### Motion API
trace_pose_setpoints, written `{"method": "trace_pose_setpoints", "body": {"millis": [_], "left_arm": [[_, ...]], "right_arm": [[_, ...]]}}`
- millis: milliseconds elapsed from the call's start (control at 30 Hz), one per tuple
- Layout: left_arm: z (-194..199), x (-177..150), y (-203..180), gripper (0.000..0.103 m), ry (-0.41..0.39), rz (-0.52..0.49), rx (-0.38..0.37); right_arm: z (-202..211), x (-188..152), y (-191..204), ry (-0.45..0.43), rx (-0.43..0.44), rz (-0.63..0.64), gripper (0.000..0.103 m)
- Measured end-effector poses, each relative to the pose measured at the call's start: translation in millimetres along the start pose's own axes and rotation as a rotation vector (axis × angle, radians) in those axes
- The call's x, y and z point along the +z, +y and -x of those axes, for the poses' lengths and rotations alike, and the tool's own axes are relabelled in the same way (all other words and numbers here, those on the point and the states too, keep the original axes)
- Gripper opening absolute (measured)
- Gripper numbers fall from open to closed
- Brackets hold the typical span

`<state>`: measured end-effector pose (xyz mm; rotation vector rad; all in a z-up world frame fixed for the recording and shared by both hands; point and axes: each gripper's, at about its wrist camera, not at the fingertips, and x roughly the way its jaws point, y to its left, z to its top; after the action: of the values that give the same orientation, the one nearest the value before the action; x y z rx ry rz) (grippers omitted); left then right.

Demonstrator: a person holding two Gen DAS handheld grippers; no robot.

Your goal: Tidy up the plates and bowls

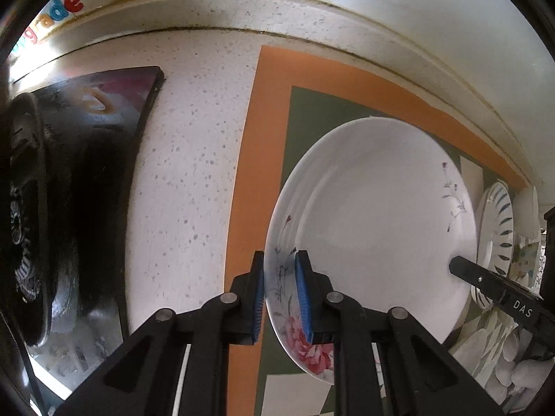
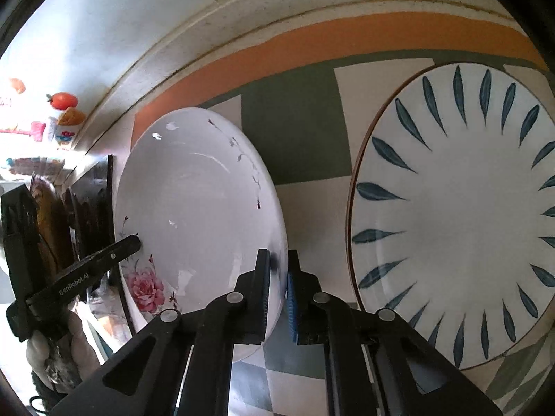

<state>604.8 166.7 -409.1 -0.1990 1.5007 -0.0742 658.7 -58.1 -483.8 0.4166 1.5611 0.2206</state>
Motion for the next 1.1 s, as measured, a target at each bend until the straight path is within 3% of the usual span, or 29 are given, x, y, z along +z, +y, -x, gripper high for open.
{"method": "trace_pose_setpoints", "body": {"millis": [267, 567, 867, 1100], "left_arm": [[27.6, -21.6, -20.0, 0.015, -0.055, -0.009, -0.006], [68.1, -72.7, -60.2, 0.015, -0.132, -0.011, -0.020], [83.2, -137.9, -110.3, 0.015, -0.158, 0.035, -0.079], [61.9, -185.2, -146.4, 0.015, -0.129, 0.057, -0.052]], "right_arm": [[20.6, -22.6, 3.5, -0.032, 0.025, 0.029, 0.010], [81.2, -60.3, -18.4, -0.096, 0.062, 0.072, 0.010], [142.1, -114.2, -82.4, -0.119, 0.106, 0.095, 0.010], [152.6, -158.7, -144.0, -0.084, 0.109, 0.106, 0.011]]}}
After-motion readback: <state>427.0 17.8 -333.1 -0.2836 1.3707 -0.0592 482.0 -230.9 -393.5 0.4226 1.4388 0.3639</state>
